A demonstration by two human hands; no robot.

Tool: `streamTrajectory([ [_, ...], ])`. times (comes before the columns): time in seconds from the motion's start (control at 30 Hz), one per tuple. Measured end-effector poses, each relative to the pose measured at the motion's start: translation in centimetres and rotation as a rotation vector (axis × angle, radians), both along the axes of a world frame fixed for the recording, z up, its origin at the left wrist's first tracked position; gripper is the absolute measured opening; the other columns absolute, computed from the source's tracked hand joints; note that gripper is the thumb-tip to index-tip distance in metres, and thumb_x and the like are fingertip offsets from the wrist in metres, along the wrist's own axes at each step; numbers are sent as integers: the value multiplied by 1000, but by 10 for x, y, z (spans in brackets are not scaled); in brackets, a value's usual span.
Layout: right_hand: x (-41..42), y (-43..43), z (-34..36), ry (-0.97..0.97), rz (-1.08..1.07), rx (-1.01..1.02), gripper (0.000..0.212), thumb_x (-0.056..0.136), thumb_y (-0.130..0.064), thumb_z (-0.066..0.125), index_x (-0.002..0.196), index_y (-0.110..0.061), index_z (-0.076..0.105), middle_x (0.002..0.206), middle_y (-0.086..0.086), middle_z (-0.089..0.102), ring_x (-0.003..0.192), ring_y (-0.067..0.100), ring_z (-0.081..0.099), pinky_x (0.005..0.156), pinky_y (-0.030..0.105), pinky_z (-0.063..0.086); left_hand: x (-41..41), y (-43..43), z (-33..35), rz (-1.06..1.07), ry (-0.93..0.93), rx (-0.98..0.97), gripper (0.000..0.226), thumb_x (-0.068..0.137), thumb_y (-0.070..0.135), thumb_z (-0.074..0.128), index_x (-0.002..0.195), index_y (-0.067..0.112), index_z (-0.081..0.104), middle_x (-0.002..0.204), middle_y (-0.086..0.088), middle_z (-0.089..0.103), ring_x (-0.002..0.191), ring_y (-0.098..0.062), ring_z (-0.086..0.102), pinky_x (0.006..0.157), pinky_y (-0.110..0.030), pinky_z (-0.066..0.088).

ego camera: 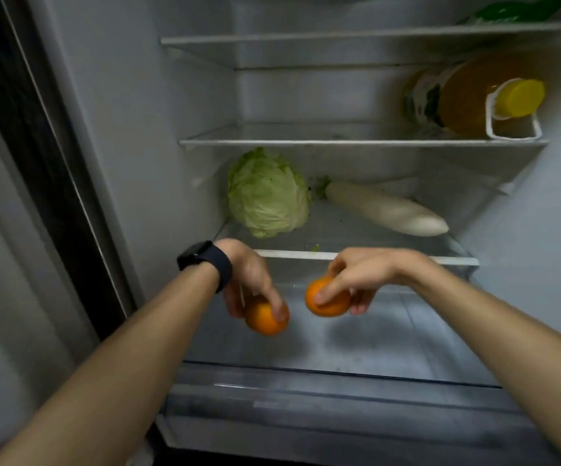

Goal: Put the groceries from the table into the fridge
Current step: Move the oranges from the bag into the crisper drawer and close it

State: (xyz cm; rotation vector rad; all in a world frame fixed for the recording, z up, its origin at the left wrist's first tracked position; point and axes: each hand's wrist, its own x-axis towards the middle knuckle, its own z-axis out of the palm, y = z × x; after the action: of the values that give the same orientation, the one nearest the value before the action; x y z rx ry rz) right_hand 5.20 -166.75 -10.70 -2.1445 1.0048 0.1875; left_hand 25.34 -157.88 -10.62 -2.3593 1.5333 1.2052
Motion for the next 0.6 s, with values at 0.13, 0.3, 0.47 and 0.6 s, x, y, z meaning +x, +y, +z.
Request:
streamTrajectory([
  [0.13,44,3,-49,221,82,-68,51,86,-34,77,117,4,62,93,12,70,69,26,71,57,28,60,11,-12,-54,35,-138,37,50,76,34,85,109,4,63,115,-14,64,94,-29,65,80,-37,58],
  [0.3,76,-8,-83,254,101,-441,63,94,-46,61,138,-3,48,139,17,53,123,32,56,94,33,48,31,-23,-83,97,-187,-228,38,77,33,84,105,17,63,100,-5,68,93,-23,69,75,-35,57],
  [0.47,103,-23,-109,49,-9,-433,63,94,-41,61,143,-9,38,142,19,44,130,38,50,103,38,45,43,-37,-94,105,-343,-448,42,89,36,65,122,13,54,125,-11,60,112,-30,60,89,-31,48],
  [0.6,110,-22,-128,-9,-61,-420,70,95,-40,60,149,-6,29,147,21,40,131,42,47,105,40,43,39,-43,-106,239,-262,-409,50,101,27,48,147,12,37,143,-16,49,126,-31,52,98,-32,44],
])
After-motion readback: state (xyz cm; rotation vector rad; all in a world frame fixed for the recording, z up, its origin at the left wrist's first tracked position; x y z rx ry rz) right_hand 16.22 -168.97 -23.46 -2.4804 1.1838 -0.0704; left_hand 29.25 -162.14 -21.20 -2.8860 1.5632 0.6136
